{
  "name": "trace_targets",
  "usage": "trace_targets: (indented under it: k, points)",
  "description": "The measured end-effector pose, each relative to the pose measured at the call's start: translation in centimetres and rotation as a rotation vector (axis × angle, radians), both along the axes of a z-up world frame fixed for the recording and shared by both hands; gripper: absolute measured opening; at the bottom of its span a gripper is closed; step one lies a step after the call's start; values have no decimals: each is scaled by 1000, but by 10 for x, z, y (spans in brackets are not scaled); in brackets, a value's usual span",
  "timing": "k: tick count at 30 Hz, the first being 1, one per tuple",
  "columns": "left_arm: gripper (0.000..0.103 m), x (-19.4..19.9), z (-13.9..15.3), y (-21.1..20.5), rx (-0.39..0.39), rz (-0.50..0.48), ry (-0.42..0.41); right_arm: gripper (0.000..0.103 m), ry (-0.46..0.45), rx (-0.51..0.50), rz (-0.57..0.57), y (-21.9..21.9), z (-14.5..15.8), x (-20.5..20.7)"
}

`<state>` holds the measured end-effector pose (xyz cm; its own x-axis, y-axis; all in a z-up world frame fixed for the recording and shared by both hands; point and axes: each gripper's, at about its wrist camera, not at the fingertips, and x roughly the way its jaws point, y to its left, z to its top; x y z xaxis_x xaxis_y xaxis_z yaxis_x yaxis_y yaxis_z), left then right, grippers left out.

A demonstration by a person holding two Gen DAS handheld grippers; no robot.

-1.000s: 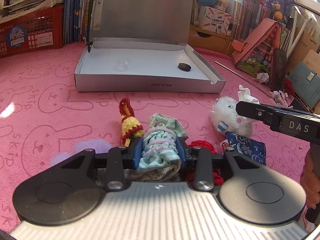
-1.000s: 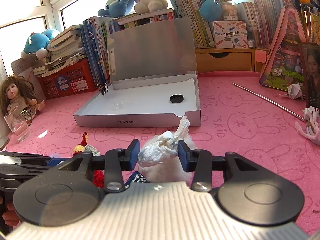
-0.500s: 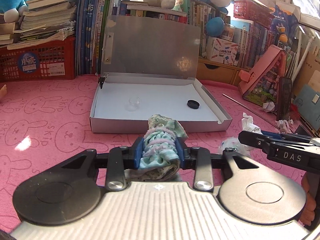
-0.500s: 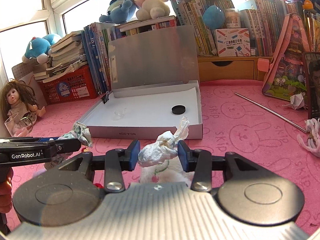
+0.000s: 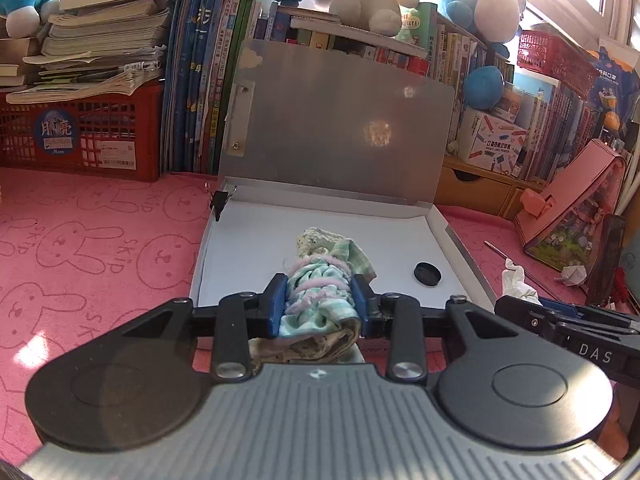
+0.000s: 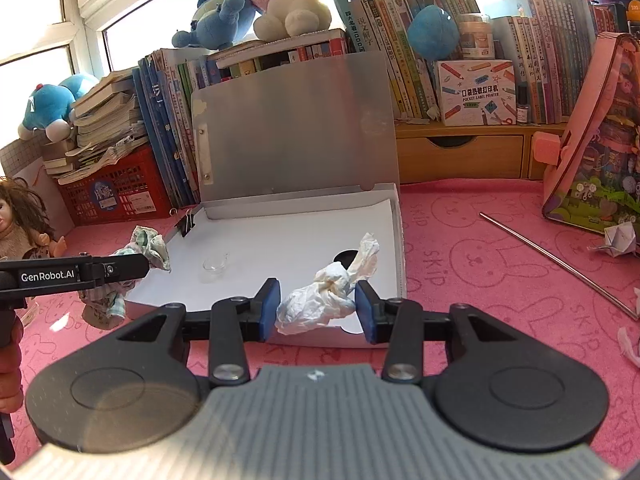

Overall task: Organize objects
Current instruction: 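Carry the green cloth and white tissue with both tools into the white box, then open the right tool to release the tissue while the left lowers the cloth, then open the left tool to release the green floral cloth into the box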

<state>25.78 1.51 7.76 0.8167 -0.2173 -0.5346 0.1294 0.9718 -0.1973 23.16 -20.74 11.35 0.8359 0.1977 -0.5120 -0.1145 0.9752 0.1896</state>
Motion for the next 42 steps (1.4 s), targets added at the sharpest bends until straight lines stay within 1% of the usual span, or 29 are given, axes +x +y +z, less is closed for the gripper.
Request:
trace_targets:
  k: [6,9,12,19,22,23,24,25,26,28,29,32,36,42]
  points:
    - [40,31,-16,-1,27,36,37,46,28,-24,5,6,-7,28]
    - [40,47,-25,-3,32,56,63,46,63,-22,6,6,-15,42]
    - [40,61,-34,-7,55,81,86,46,95,-19,-13,5,-22,54]
    - [40,73,-47,-11,87,84,109,46,139,-1,-32,-1,-36,67]
    - [40,75,-49,-10,85,84,112,49,141,10,-28,-1,-38,67]
    - [41,75,-49,-10,83,84,109,54,138,15,-29,-1,-38,67]
    - [42,74,-48,-10,82,85,106,64,134,18,-28,-1,-37,67]
    - [47,73,-48,-10,81,86,103,65,130,22,-25,0,-36,67]
    - [62,72,-46,-9,79,89,96,68,124,24,-26,0,-34,66]
    - [74,68,-43,-8,76,89,69,69,110,21,-24,0,-30,64]
    - [76,66,-39,-8,79,85,55,71,103,18,-22,0,-28,63]
    - [80,59,-31,-9,92,78,32,73,78,20,-21,-1,-19,57]
    - [81,46,-18,-7,93,63,4,74,51,40,-14,-6,-8,45]
    - [83,10,-5,-4,97,23,-32,76,4,26,6,-8,3,18]
